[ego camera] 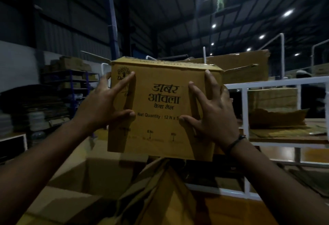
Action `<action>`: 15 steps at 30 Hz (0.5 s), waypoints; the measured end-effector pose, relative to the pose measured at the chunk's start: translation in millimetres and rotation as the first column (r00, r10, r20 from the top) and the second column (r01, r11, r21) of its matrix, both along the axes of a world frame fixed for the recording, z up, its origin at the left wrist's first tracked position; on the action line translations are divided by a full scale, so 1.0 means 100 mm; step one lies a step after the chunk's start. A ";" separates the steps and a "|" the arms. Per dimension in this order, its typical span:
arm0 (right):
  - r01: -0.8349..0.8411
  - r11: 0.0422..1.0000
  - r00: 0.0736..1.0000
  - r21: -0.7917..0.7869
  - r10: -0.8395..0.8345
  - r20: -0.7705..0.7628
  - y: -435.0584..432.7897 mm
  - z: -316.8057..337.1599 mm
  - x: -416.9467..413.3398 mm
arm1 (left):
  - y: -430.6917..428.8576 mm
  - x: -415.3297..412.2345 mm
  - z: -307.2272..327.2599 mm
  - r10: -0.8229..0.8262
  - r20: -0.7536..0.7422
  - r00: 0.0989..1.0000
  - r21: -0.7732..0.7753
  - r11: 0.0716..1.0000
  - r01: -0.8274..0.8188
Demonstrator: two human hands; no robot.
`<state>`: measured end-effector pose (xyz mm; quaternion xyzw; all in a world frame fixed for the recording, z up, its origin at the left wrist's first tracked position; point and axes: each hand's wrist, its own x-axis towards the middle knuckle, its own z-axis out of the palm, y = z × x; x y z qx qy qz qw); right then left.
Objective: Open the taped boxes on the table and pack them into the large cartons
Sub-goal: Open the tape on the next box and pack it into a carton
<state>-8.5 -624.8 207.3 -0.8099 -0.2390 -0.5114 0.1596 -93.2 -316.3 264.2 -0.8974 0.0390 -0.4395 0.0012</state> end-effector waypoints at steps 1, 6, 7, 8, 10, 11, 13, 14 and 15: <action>-0.013 1.000 1.000 0.014 0.013 -0.001 0.17 -0.01 -0.01 | 0.16 -0.04 -0.01 0.008 -0.008 1.000 -0.004 1.000 -0.008; -0.049 0.999 0.999 0.025 0.049 -0.021 0.93 -0.06 -0.04 | 0.87 -0.19 -0.14 0.041 -0.069 0.997 -0.067 0.997 -0.046; -0.060 0.998 0.998 0.017 0.060 -0.030 1.05 -0.07 -0.03 | 0.99 -0.21 -0.17 0.046 -0.083 0.996 -0.081 0.995 -0.053; -0.072 0.997 0.997 0.008 0.072 -0.039 1.18 -0.09 -0.02 | 1.11 -0.24 -0.21 0.048 -0.092 0.995 -0.093 0.994 -0.056; -0.093 0.996 0.994 -0.011 0.092 -0.062 1.40 -0.12 0.01 | 1.33 -0.27 -0.29 0.051 -0.108 0.993 -0.111 0.992 -0.063; -0.103 0.994 0.992 -0.021 0.101 -0.077 1.50 -0.14 0.02 | 1.43 -0.28 -0.32 0.060 -0.115 0.992 -0.118 0.990 -0.074; -0.124 0.991 0.987 -0.041 0.119 -0.106 1.68 -0.18 0.05 | 1.60 -0.29 -0.40 0.089 -0.133 0.987 -0.121 0.987 -0.105; -0.131 0.990 0.985 -0.050 0.125 -0.118 1.75 -0.21 0.05 | 1.68 -0.28 -0.44 0.098 -0.147 0.984 -0.121 0.986 -0.117; -0.138 0.989 0.983 -0.057 0.130 -0.130 1.82 -0.23 0.06 | 1.75 -0.27 -0.48 0.103 -0.161 0.982 -0.127 0.984 -0.124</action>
